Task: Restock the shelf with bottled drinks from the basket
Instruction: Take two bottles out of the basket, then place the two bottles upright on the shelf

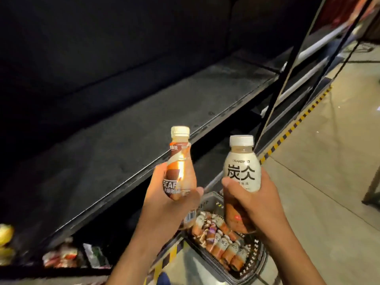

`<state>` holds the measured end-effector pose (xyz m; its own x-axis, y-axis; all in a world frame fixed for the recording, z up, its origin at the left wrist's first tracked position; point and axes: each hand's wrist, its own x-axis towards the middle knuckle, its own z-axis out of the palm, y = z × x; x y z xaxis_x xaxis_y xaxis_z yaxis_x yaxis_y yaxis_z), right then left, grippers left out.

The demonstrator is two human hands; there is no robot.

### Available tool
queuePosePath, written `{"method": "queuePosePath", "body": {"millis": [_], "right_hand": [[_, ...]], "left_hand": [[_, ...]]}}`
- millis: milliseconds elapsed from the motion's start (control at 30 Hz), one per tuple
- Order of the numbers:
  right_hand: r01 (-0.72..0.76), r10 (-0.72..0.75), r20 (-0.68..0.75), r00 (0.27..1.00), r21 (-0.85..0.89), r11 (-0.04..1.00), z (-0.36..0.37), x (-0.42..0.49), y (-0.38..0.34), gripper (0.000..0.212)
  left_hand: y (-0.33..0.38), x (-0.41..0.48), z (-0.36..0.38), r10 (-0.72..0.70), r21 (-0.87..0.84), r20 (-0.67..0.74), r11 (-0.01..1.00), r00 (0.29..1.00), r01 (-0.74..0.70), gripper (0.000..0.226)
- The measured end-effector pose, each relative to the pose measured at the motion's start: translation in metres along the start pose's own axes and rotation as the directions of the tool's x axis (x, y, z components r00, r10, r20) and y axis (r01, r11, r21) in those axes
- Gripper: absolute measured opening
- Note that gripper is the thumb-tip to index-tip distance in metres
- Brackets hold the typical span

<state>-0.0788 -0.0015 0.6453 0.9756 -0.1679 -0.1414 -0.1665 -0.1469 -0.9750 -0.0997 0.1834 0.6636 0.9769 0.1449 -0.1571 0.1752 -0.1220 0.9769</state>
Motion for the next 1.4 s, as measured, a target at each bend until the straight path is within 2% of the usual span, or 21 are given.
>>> {"method": "queuePosePath", "body": {"millis": [100, 167, 300, 400, 500, 633, 733, 800, 900, 1100, 1233, 1300, 1400], "right_hand": [[0.061, -0.079, 0.199, 0.977, 0.092, 0.994, 0.051, -0.024, -0.041, 0.044], [0.070, -0.115, 0.337, 0.935, 0.143, 0.987, 0.088, -0.045, -0.063, 0.048], [0.075, -0.178, 0.565, 0.806, 0.200, 0.977, 0.162, -0.104, -0.099, 0.051], [0.096, -0.211, 0.695, 0.688, 0.201, 0.975, 0.215, -0.164, -0.118, 0.057], [0.085, -0.248, 0.781, 0.573, 0.244, 0.966, 0.268, -0.230, -0.129, 0.048], [0.043, -0.293, 0.855, 0.427, 0.305, 0.951, 0.336, -0.312, -0.138, 0.048], [0.040, -0.303, 0.878, 0.372, 0.310, 0.950, 0.378, -0.361, -0.141, 0.059], [0.047, -0.308, 0.888, 0.340, 0.311, 0.949, 0.402, -0.387, -0.142, 0.056], [0.080, -0.310, 0.891, 0.332, 0.301, 0.950, 0.431, -0.412, -0.146, 0.050], [0.143, -0.337, 0.864, 0.373, 0.305, 0.941, 0.491, -0.421, -0.182, 0.043], [0.086, -0.275, 0.889, 0.365, 0.262, 0.961, 0.531, -0.414, -0.203, 0.027], [0.069, -0.240, 0.886, 0.397, 0.232, 0.970, 0.550, -0.407, -0.208, 0.028], [0.061, -0.166, 0.858, 0.486, 0.156, 0.986, 0.582, -0.396, -0.214, 0.038]], "left_hand": [[0.015, -0.040, -0.056, 0.044, -0.007, -0.171, 0.999, 0.984, -0.046, 0.043], [0.022, -0.069, -0.094, 0.073, 0.007, -0.286, 0.997, 0.956, -0.074, 0.049], [0.027, -0.136, -0.171, 0.125, 0.032, -0.487, 0.992, 0.865, -0.125, 0.054], [0.023, -0.192, -0.227, 0.117, -0.011, -0.614, 0.988, 0.781, -0.157, 0.063], [0.014, -0.250, -0.284, 0.111, -0.027, -0.717, 0.982, 0.688, -0.187, 0.067], [-0.001, -0.323, -0.362, 0.115, 0.002, -0.788, 0.983, 0.605, -0.183, 0.047], [-0.009, -0.362, -0.412, 0.140, 0.036, -0.814, 0.981, 0.564, -0.192, 0.047], [-0.011, -0.376, -0.439, 0.159, 0.051, -0.815, 0.978, 0.557, -0.204, 0.052], [-0.014, -0.382, -0.475, 0.179, 0.061, -0.794, 0.974, 0.581, -0.217, 0.054], [-0.007, -0.358, -0.546, 0.175, -0.004, -0.768, 0.961, 0.617, -0.278, 0.052], [-0.003, -0.331, -0.585, 0.117, -0.084, -0.743, 0.961, 0.659, -0.265, 0.049], [-0.002, -0.316, -0.606, 0.082, -0.128, -0.750, 0.956, 0.656, -0.266, 0.048], [0.000, -0.296, -0.638, 0.034, -0.180, -0.745, 0.951, 0.667, -0.250, 0.057]]}}
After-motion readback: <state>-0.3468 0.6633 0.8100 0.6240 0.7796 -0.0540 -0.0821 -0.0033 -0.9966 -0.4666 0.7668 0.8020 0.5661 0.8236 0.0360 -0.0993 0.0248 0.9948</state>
